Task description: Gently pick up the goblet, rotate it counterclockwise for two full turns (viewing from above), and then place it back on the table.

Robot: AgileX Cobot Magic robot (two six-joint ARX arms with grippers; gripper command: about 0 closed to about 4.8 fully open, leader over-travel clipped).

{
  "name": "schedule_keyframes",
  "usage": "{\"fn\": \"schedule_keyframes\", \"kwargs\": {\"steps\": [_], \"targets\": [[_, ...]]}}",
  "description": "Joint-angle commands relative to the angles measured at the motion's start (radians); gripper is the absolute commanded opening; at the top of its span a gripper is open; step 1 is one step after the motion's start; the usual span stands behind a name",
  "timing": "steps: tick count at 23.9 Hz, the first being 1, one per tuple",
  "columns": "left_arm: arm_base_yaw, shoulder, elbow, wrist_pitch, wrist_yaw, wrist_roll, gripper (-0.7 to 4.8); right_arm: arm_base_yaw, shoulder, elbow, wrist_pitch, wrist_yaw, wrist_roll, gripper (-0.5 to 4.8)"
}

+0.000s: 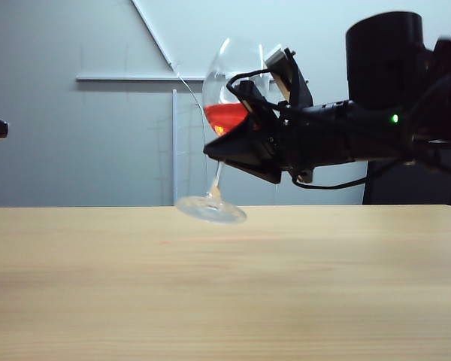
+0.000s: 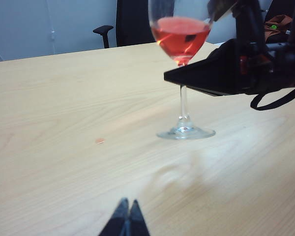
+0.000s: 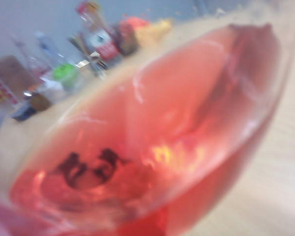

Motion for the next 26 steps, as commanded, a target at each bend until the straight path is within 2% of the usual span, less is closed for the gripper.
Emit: {"fn": "schedule_keyframes", "kwargs": {"steps": [1, 5, 6, 9, 12, 14, 18, 21, 25, 26], "targets": [[0.001, 0.001, 0.003, 0.005, 0.0, 0.001, -0.05, 0.0, -0.066, 0.04, -0.136, 0.018, -0.036, -0.09], [0.001, 0.001, 0.003, 0.005, 0.0, 0.002, -0.05, 0.013, -0.129, 0.075, -0.299, 0.109, -0.127, -0.09], [0.001, 0.001, 0.003, 0.005, 0.0, 0.001, -0.05, 0.02, -0.165, 0.105, -0.429, 0.152, -0.174, -0.09], [0.001, 0.001, 0.003, 0.005, 0.0, 0.002, -0.05, 0.04, -0.207, 0.154, -0.591, 0.206, -0.262, -0.09], [0.001, 0.001, 0.003, 0.005, 0.0, 0.001, -0.05, 0.068, -0.253, 0.175, -0.633, 0.213, -0.373, -0.09], [0.001, 0.001, 0.003, 0.004, 0.0, 0.001, -0.05, 0.079, -0.274, 0.176, -0.627, 0.188, -0.413, -0.09], [0.001, 0.001, 0.003, 0.004, 0.0, 0.002, -0.05, 0.087, -0.274, 0.171, -0.545, 0.038, -0.444, -0.09], [0.001, 0.001, 0.003, 0.004, 0.0, 0.001, -0.05, 0.098, -0.274, 0.156, -0.467, -0.023, -0.468, -0.09], [0.001, 0.001, 0.003, 0.005, 0.0, 0.001, -0.05, 0.098, -0.275, 0.064, -0.215, -0.045, -0.338, -0.09], [0.001, 0.001, 0.003, 0.004, 0.0, 0.001, -0.05, 0.098, -0.275, 0.008, -0.08, -0.02, -0.275, -0.09]]}}
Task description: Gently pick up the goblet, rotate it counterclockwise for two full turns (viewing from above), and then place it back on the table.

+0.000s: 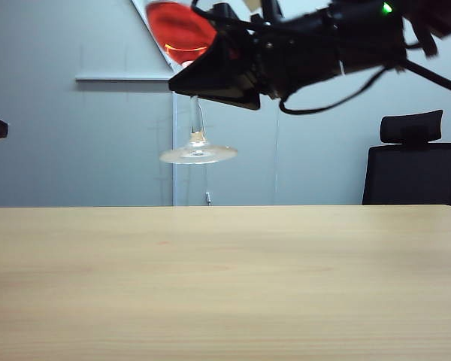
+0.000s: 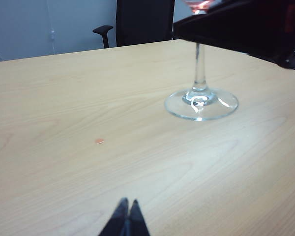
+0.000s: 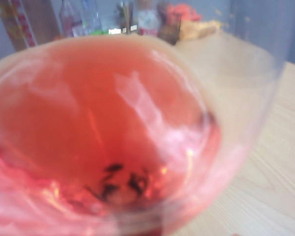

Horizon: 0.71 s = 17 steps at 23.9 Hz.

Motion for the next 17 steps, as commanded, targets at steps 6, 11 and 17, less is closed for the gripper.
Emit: {"fn": "schedule_keyframes", "kwargs": {"steps": [6, 11, 17], "targets": [[0.001, 0.002, 0.003, 0.005, 0.0, 0.001, -0.05, -0.008, -0.013, -0.256, 0.565, 0.308, 0.314, -0.09], [0.001, 0.002, 0.003, 0.005, 0.0, 0.002, -0.05, -0.019, -0.011, -0.243, 0.407, 0.356, 0.435, -0.09], [0.001, 0.002, 0.003, 0.005, 0.0, 0.001, -0.05, -0.018, -0.011, -0.063, -0.021, 0.349, 0.313, -0.09]]}}
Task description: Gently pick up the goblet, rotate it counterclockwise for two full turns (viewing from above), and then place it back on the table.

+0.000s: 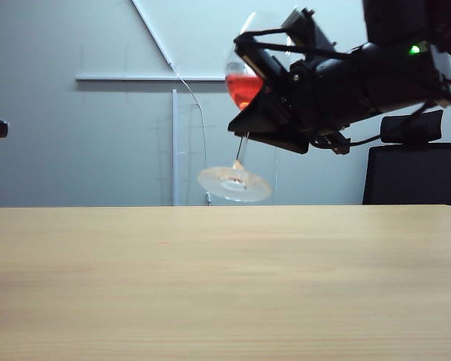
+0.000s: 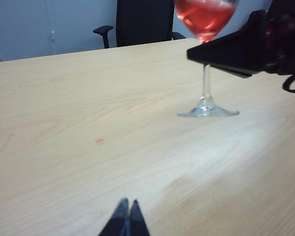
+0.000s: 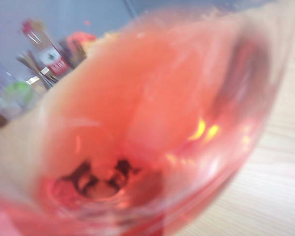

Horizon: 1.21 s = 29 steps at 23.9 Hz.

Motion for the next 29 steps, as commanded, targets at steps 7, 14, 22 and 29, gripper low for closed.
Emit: {"fn": "schedule_keyframes", "kwargs": {"steps": [7, 14, 22, 29], "targets": [[0.001, 0.002, 0.003, 0.005, 0.0, 0.001, -0.05, 0.008, -0.011, 0.253, -0.428, -0.076, -0.352, -0.09], [0.001, 0.002, 0.003, 0.005, 0.0, 0.001, -0.05, 0.05, -0.018, 0.233, -0.298, -0.333, -0.528, -0.09], [0.001, 0.002, 0.003, 0.004, 0.0, 0.001, -0.05, 0.062, -0.063, 0.069, 0.209, -0.348, -0.307, -0.09], [0.001, 0.002, 0.003, 0.003, 0.0, 0.001, -0.05, 0.06, -0.066, -0.122, 0.368, -0.084, -0.256, -0.09]]}}
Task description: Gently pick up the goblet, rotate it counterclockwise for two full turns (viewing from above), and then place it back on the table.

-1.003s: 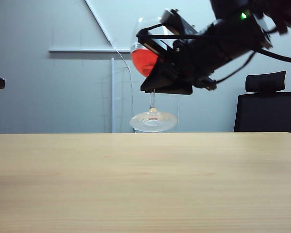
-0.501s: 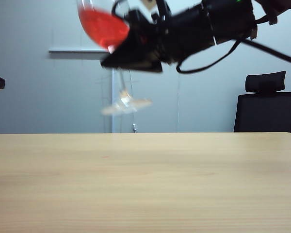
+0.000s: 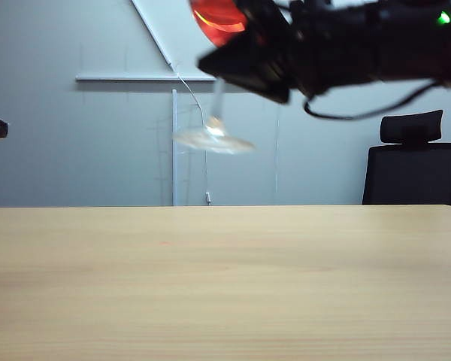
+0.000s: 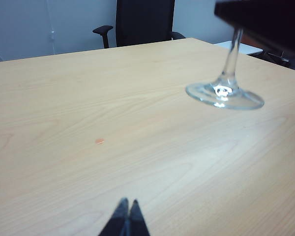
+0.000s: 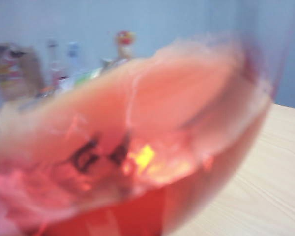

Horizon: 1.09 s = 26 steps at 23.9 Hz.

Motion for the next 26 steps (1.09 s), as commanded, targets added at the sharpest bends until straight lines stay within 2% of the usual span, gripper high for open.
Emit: {"fn": "schedule_keyframes", "kwargs": {"steps": [1, 7, 14, 20, 23, 26], "targets": [[0.002, 0.002, 0.003, 0.003, 0.0, 0.001, -0.05, -0.011, -0.008, -0.042, 0.072, 0.113, 0.008, -0.09], [0.002, 0.002, 0.003, 0.002, 0.0, 0.001, -0.05, -0.069, 0.06, -0.056, 0.128, 0.198, -0.004, -0.09], [0.002, 0.002, 0.003, 0.002, 0.0, 0.001, -0.05, -0.08, 0.257, -0.055, 0.311, 0.194, -0.032, -0.08], [0.002, 0.002, 0.003, 0.002, 0.0, 0.001, -0.05, -0.079, 0.386, 0.02, 0.314, 0.19, -0.099, -0.08], [0.002, 0.002, 0.003, 0.002, 0.0, 0.001, -0.05, -0.079, 0.42, 0.061, 0.311, 0.177, -0.171, -0.08], [0.002, 0.002, 0.003, 0.002, 0.0, 0.001, -0.05, -0.079, 0.433, 0.076, 0.31, 0.171, -0.181, -0.08]]}}
